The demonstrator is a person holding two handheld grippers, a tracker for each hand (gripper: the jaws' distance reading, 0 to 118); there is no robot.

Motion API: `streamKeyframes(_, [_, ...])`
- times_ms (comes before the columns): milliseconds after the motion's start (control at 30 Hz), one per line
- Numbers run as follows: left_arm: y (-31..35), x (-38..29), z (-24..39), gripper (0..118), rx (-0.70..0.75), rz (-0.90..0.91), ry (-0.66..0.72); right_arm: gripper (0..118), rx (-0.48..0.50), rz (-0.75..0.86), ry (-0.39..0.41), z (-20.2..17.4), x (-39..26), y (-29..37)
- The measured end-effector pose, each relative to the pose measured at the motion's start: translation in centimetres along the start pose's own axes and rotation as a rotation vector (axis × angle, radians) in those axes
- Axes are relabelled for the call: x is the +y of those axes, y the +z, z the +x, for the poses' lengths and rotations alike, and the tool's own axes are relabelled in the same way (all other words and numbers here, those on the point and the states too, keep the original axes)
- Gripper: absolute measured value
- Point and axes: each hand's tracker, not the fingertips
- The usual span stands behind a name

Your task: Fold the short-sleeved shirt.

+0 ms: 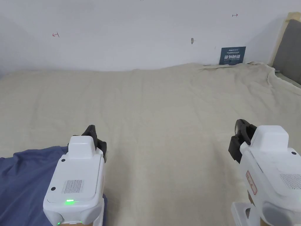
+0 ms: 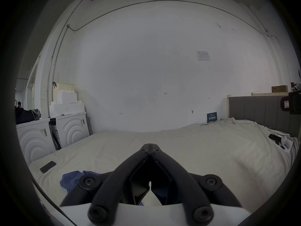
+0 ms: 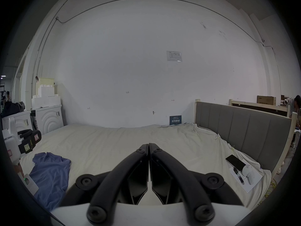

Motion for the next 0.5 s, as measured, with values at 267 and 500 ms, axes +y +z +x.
streamKeyframes(267, [0.6,0.1,-2.6,0,0.054,0.003,-0.007,0,0.050,0.009,0.011,-2.2,0.5,-1.2])
streamKeyframes(500, [2.3,-0.1,-7.8,0,0.173,-0.007,0.003,0,0.166,0.016,0.022,-7.1,0.7,-2.7])
